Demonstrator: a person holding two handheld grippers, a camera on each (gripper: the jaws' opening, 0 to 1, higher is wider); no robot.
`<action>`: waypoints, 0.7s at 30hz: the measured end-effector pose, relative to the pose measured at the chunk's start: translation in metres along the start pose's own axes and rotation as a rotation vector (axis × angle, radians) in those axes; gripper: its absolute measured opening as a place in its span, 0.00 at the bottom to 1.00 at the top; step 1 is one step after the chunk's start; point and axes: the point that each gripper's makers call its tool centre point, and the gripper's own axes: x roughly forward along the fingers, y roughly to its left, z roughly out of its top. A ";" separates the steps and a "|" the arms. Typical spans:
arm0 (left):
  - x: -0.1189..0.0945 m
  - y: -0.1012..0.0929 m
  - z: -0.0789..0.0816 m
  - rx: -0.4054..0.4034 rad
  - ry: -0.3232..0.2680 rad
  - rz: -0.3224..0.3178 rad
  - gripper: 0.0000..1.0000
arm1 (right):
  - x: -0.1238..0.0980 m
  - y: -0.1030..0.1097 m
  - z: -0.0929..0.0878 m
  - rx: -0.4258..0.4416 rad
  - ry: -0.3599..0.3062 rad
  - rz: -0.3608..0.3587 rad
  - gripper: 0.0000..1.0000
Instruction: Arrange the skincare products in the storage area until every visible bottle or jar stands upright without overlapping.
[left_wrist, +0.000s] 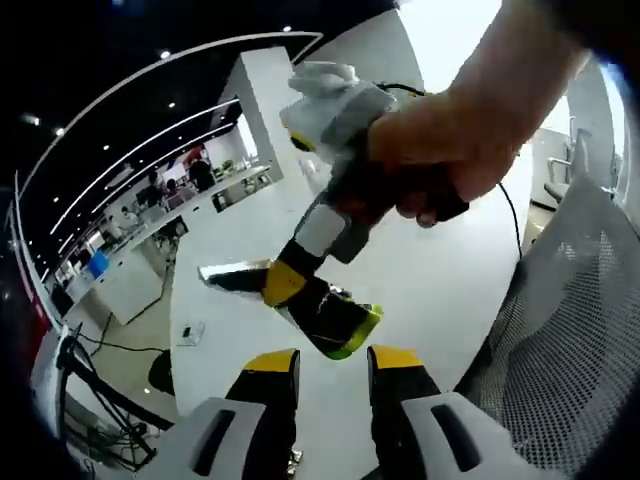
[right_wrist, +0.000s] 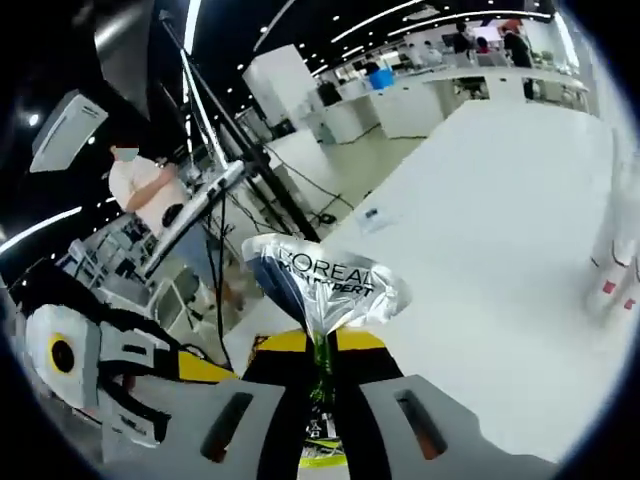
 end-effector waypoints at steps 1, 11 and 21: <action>0.001 -0.005 0.002 -0.037 -0.006 -0.040 0.27 | -0.005 0.002 0.002 0.000 -0.023 -0.003 0.05; -0.012 0.005 0.043 -0.692 -0.150 -0.324 0.37 | -0.041 0.022 0.021 -0.040 -0.152 0.003 0.05; -0.017 -0.001 0.068 -0.848 -0.225 -0.454 0.34 | -0.044 0.057 0.034 -0.065 -0.212 0.069 0.06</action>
